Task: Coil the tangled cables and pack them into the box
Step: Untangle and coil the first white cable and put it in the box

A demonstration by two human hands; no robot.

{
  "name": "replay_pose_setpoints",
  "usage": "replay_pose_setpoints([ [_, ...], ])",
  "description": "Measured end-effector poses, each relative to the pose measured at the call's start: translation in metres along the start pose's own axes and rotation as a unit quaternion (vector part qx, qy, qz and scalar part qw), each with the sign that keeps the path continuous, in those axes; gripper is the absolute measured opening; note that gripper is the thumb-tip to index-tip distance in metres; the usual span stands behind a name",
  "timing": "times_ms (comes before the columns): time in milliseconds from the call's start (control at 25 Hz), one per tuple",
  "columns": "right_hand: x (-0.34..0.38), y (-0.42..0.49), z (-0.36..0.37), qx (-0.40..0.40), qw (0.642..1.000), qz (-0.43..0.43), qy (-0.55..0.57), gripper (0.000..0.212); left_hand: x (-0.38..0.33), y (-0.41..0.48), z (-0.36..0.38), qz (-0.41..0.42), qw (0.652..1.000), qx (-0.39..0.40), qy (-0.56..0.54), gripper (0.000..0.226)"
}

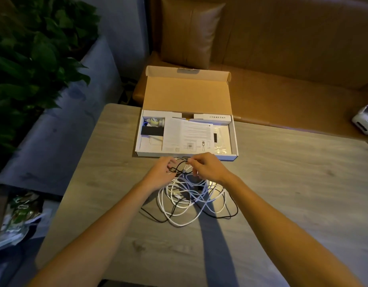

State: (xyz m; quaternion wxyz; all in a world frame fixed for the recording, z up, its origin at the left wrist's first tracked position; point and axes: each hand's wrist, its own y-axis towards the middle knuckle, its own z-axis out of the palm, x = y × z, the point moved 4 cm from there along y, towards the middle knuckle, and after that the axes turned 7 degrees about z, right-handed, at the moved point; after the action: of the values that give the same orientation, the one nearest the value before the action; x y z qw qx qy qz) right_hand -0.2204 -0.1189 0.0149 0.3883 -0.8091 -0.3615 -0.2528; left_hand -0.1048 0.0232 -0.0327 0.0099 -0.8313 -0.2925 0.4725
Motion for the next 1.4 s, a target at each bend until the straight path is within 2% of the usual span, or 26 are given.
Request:
replay_pose_setpoints([
  [80, 0.003, -0.005, 0.001, 0.049, 0.999, -0.013, -0.012, 0.036, 0.001, -0.002, 0.000, 0.018, 0.998, -0.018, 0.052, 0.046],
  [160, 0.000, -0.007, 0.013, 0.111, 0.993, -0.007, -0.036, 0.035, 0.005, -0.003, 0.003, 0.034, 0.994, 0.015, 0.108, 0.045],
  [200, -0.003, -0.002, 0.017, 0.107, 0.993, 0.000, -0.047, 0.033, 0.008, -0.003, 0.004, 0.037, 0.992, 0.028, 0.119, 0.044],
  [360, -0.007, 0.021, 0.033, -0.019, 0.993, 0.061, -0.100, 0.029, 0.020, -0.017, 0.012, 0.018, 0.992, 0.039, 0.121, 0.041],
  [440, -0.005, 0.032, 0.041, -0.053, 0.986, 0.114, -0.114, 0.031, 0.029, -0.020, 0.012, 0.034, 0.992, 0.044, 0.113, 0.038],
  [560, -0.007, 0.049, 0.048, -0.116, 0.966, 0.180, -0.143, 0.025, 0.041, -0.013, 0.004, 0.061, 0.996, 0.040, 0.047, 0.030],
  [640, -0.006, 0.057, 0.055, -0.163, 0.947, 0.182, -0.211, 0.025, 0.048, -0.009, -0.003, 0.054, 0.998, 0.025, -0.020, 0.026],
  [760, -0.008, 0.063, 0.069, -0.197, 0.943, 0.154, -0.219, 0.027, 0.063, -0.003, -0.009, 0.032, 0.994, -0.015, -0.102, 0.024],
  [840, -0.007, 0.062, 0.075, -0.205, 0.951, 0.095, -0.211, 0.027, 0.067, 0.003, -0.013, 0.046, 0.992, -0.055, -0.103, 0.023],
  [960, -0.001, 0.052, 0.079, -0.193, 0.962, -0.034, -0.189, 0.021, 0.063, 0.016, -0.017, 0.106, 0.989, -0.091, -0.036, 0.024],
  [1080, 0.010, 0.039, 0.073, -0.166, 0.967, -0.117, -0.152, 0.016, 0.058, 0.022, -0.016, 0.170, 0.983, -0.062, 0.016, 0.034],
  [1200, 0.020, 0.029, 0.066, -0.160, 0.959, -0.198, -0.121, 0.021, 0.066, 0.022, -0.011, 0.182, 0.977, 0.000, -0.109, 0.041],
  [1360, 0.018, 0.013, 0.071, -0.167, 0.966, -0.188, 0.056, 0.021, 0.062, 0.009, -0.017, 0.210, 0.954, -0.044, -0.211, 0.034],
  [1400, 0.018, 0.009, 0.073, -0.180, 0.964, -0.184, 0.070, 0.024, 0.057, 0.004, -0.021, 0.224, 0.949, -0.061, -0.213, 0.031],
])
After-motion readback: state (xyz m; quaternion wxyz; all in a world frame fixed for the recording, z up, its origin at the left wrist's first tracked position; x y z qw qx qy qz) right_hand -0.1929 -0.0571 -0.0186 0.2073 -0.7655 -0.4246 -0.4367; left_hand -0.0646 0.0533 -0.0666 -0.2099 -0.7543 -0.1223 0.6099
